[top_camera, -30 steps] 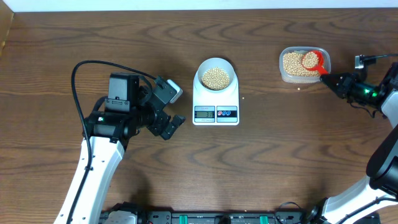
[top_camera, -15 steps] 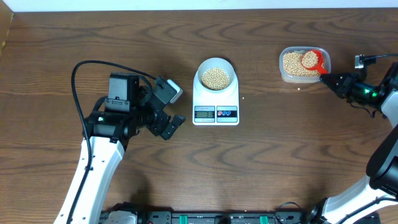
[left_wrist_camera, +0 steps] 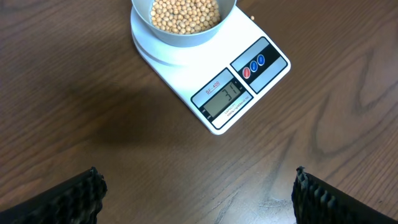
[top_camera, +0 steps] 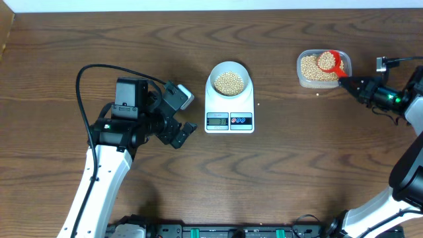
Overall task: Scoop item into bowl and weigh 50g on scale
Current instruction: 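Lift the refilled scoop out of the tub with the right gripper, then carry the filled scoop left over the white bowl with the right gripper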
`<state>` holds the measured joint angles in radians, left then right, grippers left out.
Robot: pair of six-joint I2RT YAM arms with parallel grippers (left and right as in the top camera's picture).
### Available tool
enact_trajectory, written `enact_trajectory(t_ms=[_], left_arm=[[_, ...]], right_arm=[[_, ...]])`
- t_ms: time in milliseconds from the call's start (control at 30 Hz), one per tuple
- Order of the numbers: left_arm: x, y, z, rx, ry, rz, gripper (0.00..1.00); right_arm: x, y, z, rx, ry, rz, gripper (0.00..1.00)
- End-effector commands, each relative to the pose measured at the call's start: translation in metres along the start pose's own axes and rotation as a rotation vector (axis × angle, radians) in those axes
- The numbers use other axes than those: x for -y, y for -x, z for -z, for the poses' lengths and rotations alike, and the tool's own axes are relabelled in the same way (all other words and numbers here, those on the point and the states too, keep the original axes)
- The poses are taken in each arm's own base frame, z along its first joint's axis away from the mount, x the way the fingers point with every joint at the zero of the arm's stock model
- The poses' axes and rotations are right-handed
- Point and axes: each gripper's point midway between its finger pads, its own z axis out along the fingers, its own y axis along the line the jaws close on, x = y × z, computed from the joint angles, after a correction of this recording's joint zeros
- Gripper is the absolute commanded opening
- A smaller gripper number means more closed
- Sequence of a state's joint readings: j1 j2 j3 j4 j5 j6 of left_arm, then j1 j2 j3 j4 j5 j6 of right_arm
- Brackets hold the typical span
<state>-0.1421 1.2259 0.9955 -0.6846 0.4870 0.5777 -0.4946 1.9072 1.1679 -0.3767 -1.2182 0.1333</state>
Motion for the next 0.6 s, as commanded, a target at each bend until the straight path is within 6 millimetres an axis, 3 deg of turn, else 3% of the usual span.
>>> enact_trajectory(t_ms=[0, 567], left_arm=[[-0.003, 0.007, 0.006, 0.014, 0.02, -0.022, 0.98], [-0.003, 0.007, 0.006, 0.014, 0.02, -0.021, 0.98]], right_arm=[[-0.018, -0.01, -0.015, -0.048, 0.084, 0.003, 0.01], [-0.084, -0.052, -0.104, -0.251, 0.201, 0.074, 0.01]])
